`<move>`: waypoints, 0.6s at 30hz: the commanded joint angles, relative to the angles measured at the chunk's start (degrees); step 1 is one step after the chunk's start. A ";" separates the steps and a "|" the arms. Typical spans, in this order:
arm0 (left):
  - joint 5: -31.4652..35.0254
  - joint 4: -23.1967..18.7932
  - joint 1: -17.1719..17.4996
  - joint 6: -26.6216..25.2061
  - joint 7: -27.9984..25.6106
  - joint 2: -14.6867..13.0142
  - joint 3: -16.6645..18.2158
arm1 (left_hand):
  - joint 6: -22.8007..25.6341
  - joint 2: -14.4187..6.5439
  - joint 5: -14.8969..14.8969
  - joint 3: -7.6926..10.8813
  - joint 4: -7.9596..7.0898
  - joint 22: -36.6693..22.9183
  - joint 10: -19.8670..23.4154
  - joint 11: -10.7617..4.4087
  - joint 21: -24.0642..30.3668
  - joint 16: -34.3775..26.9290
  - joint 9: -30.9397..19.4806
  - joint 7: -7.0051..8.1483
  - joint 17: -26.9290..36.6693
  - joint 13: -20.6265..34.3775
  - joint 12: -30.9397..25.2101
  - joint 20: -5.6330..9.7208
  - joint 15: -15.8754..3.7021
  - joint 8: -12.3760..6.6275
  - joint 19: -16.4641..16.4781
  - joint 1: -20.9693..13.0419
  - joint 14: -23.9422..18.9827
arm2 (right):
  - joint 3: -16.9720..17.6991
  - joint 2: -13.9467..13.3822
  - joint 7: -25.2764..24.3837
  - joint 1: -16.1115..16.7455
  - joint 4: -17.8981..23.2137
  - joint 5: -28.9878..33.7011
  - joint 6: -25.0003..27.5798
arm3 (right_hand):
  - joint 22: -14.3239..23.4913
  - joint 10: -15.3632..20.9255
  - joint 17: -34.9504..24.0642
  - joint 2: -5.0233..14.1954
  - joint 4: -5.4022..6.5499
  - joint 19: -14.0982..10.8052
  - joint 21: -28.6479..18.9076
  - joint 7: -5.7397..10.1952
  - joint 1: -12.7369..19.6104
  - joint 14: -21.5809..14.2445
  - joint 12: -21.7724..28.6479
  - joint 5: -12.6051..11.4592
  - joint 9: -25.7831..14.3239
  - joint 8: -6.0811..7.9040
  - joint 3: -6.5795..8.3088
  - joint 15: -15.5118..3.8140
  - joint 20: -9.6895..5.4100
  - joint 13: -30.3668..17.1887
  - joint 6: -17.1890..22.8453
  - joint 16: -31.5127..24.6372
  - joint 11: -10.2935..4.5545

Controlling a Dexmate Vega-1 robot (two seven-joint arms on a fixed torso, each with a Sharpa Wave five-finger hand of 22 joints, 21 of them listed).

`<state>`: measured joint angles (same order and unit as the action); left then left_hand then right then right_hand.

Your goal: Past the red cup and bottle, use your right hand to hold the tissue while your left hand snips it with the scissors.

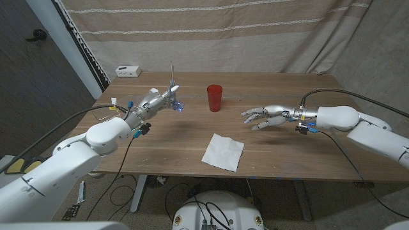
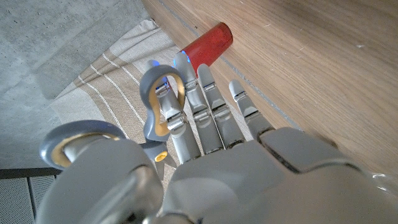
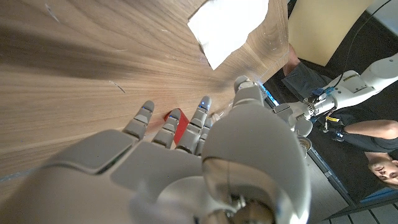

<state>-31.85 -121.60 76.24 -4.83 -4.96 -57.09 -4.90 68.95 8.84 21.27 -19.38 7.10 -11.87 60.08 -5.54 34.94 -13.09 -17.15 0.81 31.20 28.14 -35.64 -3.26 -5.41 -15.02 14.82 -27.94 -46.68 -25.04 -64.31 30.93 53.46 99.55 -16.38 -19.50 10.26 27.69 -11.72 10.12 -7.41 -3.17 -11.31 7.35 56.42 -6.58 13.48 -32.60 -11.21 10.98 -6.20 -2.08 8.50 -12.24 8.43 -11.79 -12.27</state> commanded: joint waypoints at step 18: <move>-0.73 0.42 0.21 -0.76 -0.21 0.86 0.34 | -1.50 -0.02 0.30 -0.02 -0.41 -0.16 3.06 -3.49 -0.17 0.26 -0.35 -1.56 0.34 -0.39 -0.47 0.23 -6.78 0.16 -0.11 -0.61 0.22 | -1.77 -0.05 -1.93 0.79 2.93 5.99 -0.24 | 0.27 -3.31 -0.02 -0.21 0.26 1.65 0.16 -0.12 1.67 2.78 -1.36 0.52 -0.07 -0.60 1.27 -6.28 -0.12 0.14 -3.65 0.72 -0.01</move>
<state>-31.02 -121.36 76.40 -5.09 -5.17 -56.98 -4.91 68.94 8.84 21.27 -19.38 7.10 -11.86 59.90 -5.72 34.95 -13.09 -17.43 0.81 31.48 27.74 -35.86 -3.26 -5.41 -14.78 14.82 -27.94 -46.68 -25.78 -65.04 28.52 54.76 101.86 -12.01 -19.77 10.26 24.84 -11.72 10.12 -7.11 -2.11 -11.31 7.17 57.48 -4.25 12.47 -32.16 -11.21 10.78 -5.26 -2.14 8.31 -11.98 5.60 -11.40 -12.27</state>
